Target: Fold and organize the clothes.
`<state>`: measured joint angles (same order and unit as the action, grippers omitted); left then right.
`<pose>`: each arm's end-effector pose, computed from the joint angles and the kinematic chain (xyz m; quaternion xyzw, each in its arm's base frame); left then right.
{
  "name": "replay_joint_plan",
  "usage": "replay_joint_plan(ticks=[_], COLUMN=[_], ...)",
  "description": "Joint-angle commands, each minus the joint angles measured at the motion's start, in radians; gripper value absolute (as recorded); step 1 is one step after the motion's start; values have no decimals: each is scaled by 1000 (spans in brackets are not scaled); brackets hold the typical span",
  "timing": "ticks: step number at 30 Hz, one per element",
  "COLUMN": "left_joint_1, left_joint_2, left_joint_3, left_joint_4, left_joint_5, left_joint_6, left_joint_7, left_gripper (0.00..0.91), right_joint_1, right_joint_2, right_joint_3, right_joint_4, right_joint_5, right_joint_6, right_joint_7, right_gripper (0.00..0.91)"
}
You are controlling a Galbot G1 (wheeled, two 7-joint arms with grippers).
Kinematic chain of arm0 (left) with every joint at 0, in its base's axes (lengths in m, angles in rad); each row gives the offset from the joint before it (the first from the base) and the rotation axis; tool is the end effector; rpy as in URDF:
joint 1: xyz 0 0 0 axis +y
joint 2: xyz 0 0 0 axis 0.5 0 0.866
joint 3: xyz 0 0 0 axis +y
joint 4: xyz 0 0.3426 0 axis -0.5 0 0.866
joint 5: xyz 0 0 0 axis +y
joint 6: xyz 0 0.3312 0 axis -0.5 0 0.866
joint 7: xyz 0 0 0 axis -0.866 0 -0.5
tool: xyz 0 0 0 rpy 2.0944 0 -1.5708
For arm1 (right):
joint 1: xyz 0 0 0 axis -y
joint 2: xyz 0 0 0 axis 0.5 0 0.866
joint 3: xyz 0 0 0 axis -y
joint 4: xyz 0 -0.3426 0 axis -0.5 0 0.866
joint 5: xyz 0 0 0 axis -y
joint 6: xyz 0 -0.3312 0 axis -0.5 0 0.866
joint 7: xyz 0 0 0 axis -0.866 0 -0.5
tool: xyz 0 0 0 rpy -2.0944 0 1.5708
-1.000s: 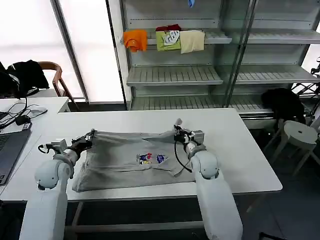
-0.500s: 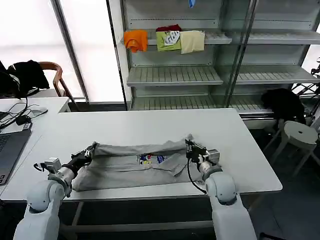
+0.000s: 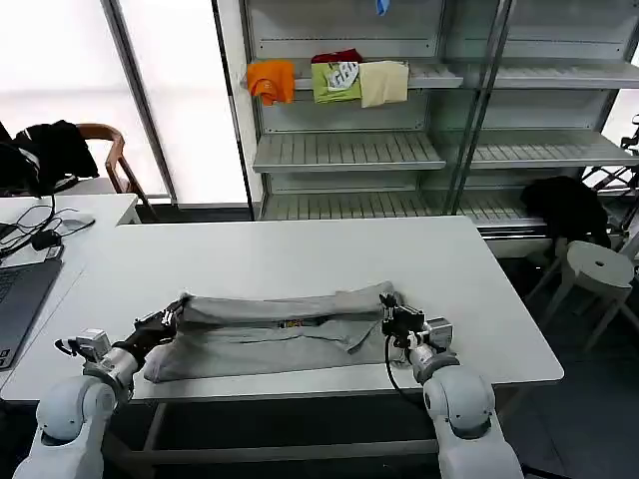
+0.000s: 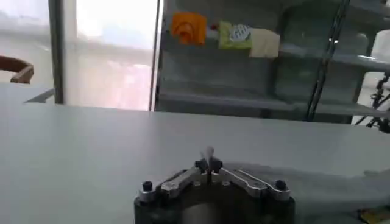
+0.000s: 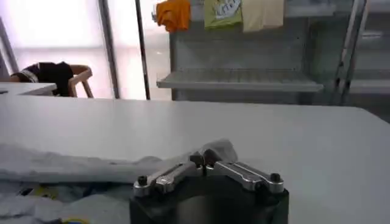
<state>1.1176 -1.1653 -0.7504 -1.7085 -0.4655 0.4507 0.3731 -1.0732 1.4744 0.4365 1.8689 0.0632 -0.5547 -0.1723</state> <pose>0.3017 0.1850 -0.2658 -0.1160 -0.9813 0.0625 0.1402 0.3089 0.0038 -0.2550 0.1351 -0.9800 0.0114 0.1460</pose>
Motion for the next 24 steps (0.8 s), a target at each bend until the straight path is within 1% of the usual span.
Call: replay_joint_plan(ticks=[1,2,3,4,5,6,11,15,18,21,24], left_joint_1=[42,45,47,49,53,56,62,59,58,56,64], left_joint_2=[10,8,6,5,3,1,-7,-8,-8,-15,-20], left_joint_3=[-10,-9,-8,-5,-4,-2,0,-2,-7,-12,-6], left_joint_4=[-29,-29,-26,-23,-20,-19,-17,-14,-14,-19,-35], left_joint_5=[9,14,33,52,58,67,118,152,155,150,144], left_joint_6=[-7,-8,-10,-14,-17,-17,-25,-30,-32,-34,-70], left_joint_7=[16,16,18,20,19,19,-8,-24,-35,-43,-65], left_gripper=[0,0,10,50,363,907,907,907,907,907,907], right_joint_1=[-40,-45,-46,-52,-54,-58,-59,-65,-71,-75,-79], right_joint_2=[-5,-2,-2,0,0,1,6,-2,-13,-17,-20], right_joint_3=[-3,-5,-7,-9,-10,-11,-6,-6,-5,-1,8], right_joint_4=[15,10,7,3,3,1,3,9,18,25,44], right_joint_5=[-67,-100,-109,-129,-136,-147,-163,-257,-285,-290,-284], right_joint_6=[20,30,36,52,55,62,69,69,69,68,66], right_joint_7=[-3,-4,-3,-3,-3,-2,26,58,68,70,70], right_gripper=[907,907,907,907,907,907,907,907,907,907,907])
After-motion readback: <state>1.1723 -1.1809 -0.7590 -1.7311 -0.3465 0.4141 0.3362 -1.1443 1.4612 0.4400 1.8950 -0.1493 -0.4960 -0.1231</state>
